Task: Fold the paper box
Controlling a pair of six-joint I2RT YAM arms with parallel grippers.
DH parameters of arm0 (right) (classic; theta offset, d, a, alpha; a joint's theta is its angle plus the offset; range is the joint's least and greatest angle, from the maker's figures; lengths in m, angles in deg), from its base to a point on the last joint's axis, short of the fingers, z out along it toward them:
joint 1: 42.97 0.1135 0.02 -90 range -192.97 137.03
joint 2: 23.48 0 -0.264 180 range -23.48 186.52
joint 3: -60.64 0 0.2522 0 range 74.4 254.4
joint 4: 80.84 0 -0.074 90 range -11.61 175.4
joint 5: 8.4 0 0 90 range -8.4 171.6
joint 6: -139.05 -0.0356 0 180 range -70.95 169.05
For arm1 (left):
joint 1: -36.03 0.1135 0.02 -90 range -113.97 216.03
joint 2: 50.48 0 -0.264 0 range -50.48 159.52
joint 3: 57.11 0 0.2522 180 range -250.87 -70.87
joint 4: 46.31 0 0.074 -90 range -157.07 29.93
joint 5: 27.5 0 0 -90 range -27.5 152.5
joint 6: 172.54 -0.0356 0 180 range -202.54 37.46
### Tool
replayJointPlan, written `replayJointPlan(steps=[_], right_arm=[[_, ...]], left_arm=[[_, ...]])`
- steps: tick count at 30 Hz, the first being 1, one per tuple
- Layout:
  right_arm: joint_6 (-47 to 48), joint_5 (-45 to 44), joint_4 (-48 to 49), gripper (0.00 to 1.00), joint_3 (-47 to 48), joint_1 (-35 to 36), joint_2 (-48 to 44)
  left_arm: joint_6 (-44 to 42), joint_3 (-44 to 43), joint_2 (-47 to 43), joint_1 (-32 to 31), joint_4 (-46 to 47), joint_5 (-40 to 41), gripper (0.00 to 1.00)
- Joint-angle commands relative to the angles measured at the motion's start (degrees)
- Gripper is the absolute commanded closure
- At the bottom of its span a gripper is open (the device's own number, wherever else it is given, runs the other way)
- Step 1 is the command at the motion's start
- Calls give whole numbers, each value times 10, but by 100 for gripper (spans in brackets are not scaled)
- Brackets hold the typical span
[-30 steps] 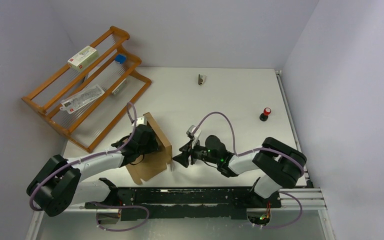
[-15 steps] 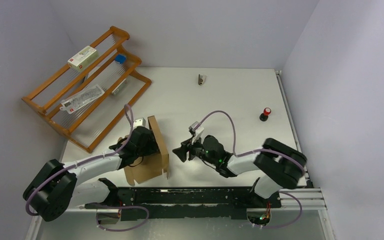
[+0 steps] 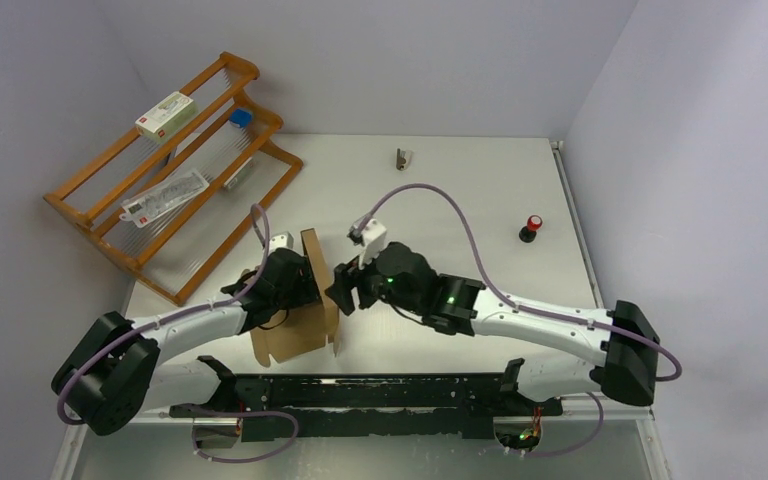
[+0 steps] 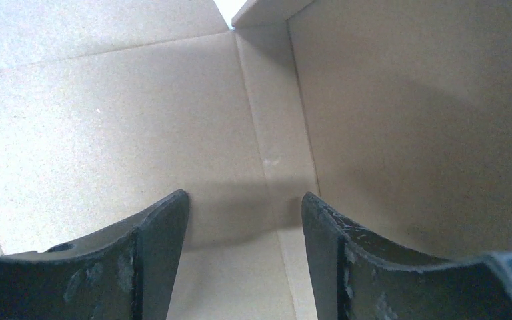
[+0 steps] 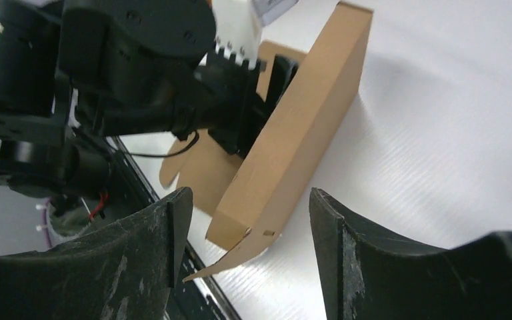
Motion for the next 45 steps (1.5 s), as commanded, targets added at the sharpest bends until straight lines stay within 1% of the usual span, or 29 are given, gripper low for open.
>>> replayJointPlan(steps=[1,3,5,8,12,16,20,23,27,29,30,32,37,41,45], right_arm=[[-5,-65,-166,31,66,47,53],[-6,-93,-195,30,91,55,81],[-8,-99,-214,30,113,57,109],[-16,-91,-218,30,136,61,138],[-18,-107,-229,30,158,62,165],[11,-106,-235,35,172,61,184],[74,-101,-238,42,182,49,193],[148,-58,-211,46,175,13,188],[246,33,-179,49,175,-45,186],[285,92,-158,49,173,-81,187],[301,135,-144,49,170,-96,189],[335,161,-135,50,173,-118,198],[415,205,-153,49,211,-137,234],[424,218,-146,46,226,-145,233],[396,218,-97,38,195,-152,187]], left_arm=[[-2,-16,4,5,-10,-22,31],[-2,-14,-9,6,-15,-21,31],[-1,-7,-20,6,-17,-18,30],[-2,-4,-20,11,-21,-18,29],[-4,-1,-23,24,-23,-25,28],[-4,8,-39,46,-22,-35,26],[-4,16,-70,77,-31,-70,26],[-4,16,-112,85,-53,-77,26],[-12,-5,-164,88,-115,-74,25],[-19,-25,-184,91,-147,-74,25],[-24,-37,-192,92,-165,-72,25],[-37,-68,-206,95,-202,-64,24],[-80,-163,-226,98,-286,-25,22],[-165,-254,-202,98,-325,-5,15],[-279,-338,-142,98,-351,-15,12]])
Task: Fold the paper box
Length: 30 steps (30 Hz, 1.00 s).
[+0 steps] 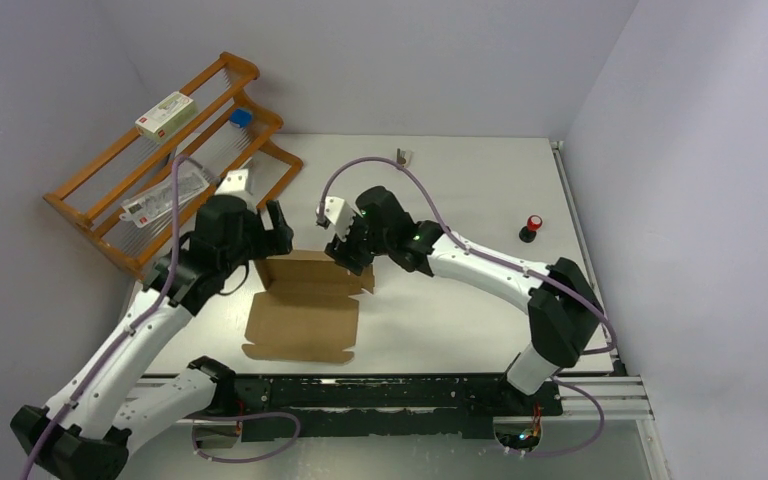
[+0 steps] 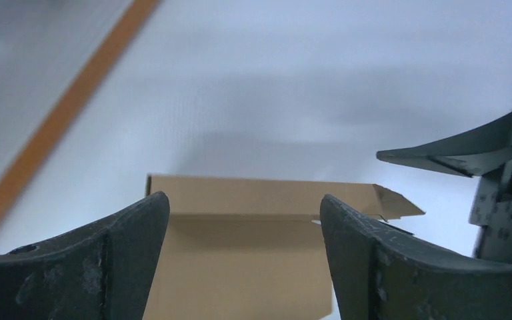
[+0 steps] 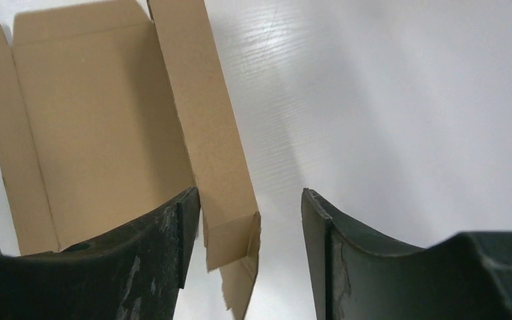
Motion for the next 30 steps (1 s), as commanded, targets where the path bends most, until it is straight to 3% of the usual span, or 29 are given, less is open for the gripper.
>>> replayJointPlan(steps=[1,6,14,20,24,30], right_arm=[[-10,17,66,37,-21,-14,-63],[-57,-2,102,34,-76,-29,-123],[-136,-62,199,34,-238,-33,-230],[-220,-71,289,35,-352,-42,-273],[-234,-76,346,36,-403,-42,-291],[-241,-84,404,37,-418,-42,-257]], left_arm=[[-165,-88,62,4,-59,-1,11],[-302,-93,92,0,-29,-31,13],[-440,-21,46,-44,33,-49,13],[-557,32,46,-143,55,-27,13],[-604,51,36,-171,82,-34,13],[-656,113,34,-176,197,-11,15]])
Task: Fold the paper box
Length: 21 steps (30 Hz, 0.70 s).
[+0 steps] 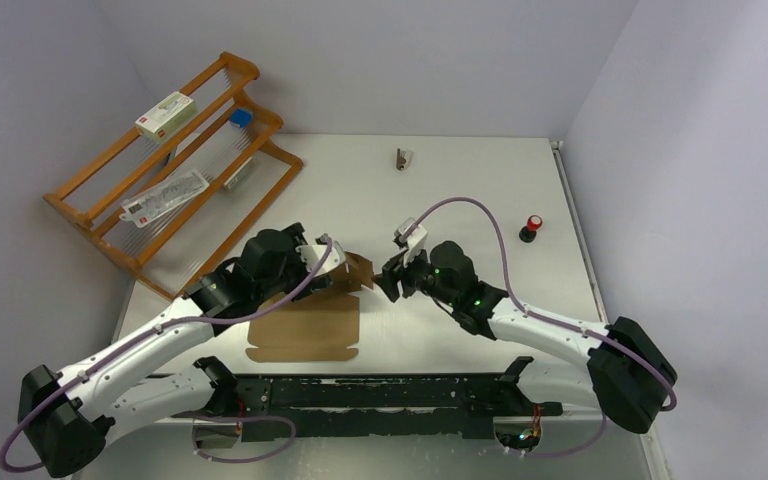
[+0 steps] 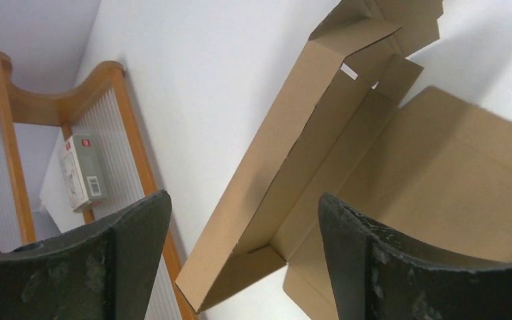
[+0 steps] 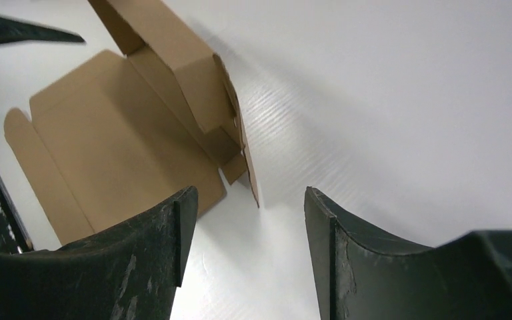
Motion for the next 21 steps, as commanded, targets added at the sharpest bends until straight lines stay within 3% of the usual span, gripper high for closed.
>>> replayJointPlan(steps=[1,8,16,21], right_arm=[[-22,-12,100,37,-11,-3,23],[-26,6,133,38,-14,-3,44],[-17,-18,138,37,-29,-7,26],[-18,-27,139,37,-32,-13,24]], left_arm=[[-69,35,8,-7,116,12,15],[-104,50,36,-8,158,15,24],[-115,61,63,-16,174,-8,44],[-117,83,64,-23,197,-6,46]])
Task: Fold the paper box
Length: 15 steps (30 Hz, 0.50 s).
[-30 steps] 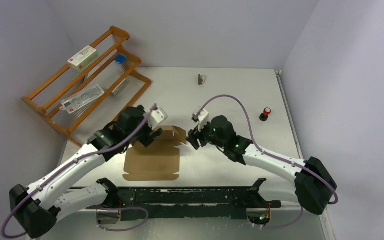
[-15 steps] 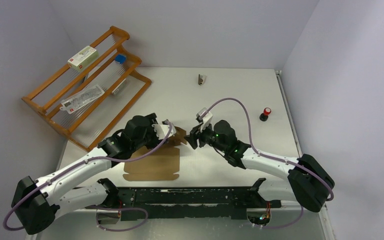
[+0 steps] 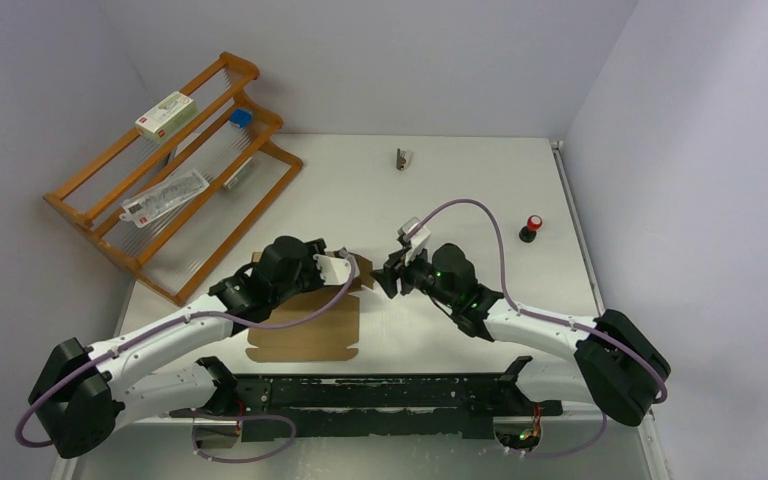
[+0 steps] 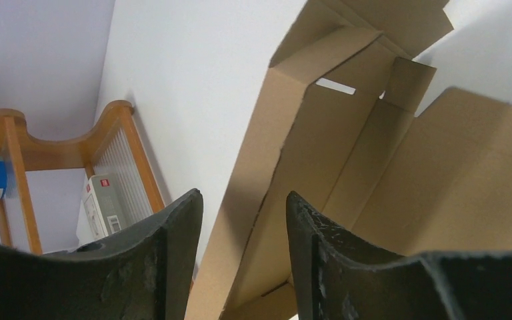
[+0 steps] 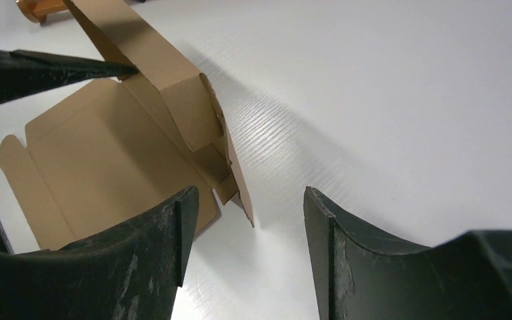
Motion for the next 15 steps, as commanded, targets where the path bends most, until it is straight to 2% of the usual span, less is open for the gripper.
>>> replayJointPlan(steps=[1,5,10,15], right_arm=[[1,-19,23,37,-4,-10,-9],[7,-4,30,36,-6,-21,-5],[21,61,37,35,-1,-65,5],[16,124,49,36,18,-120,44]], left_arm=[[-9,15,4,-9,41,-8,47],[-7,18,19,-13,44,10,55],[-6,25,5,-21,44,12,71],[-15,38,-11,-34,49,22,76]])
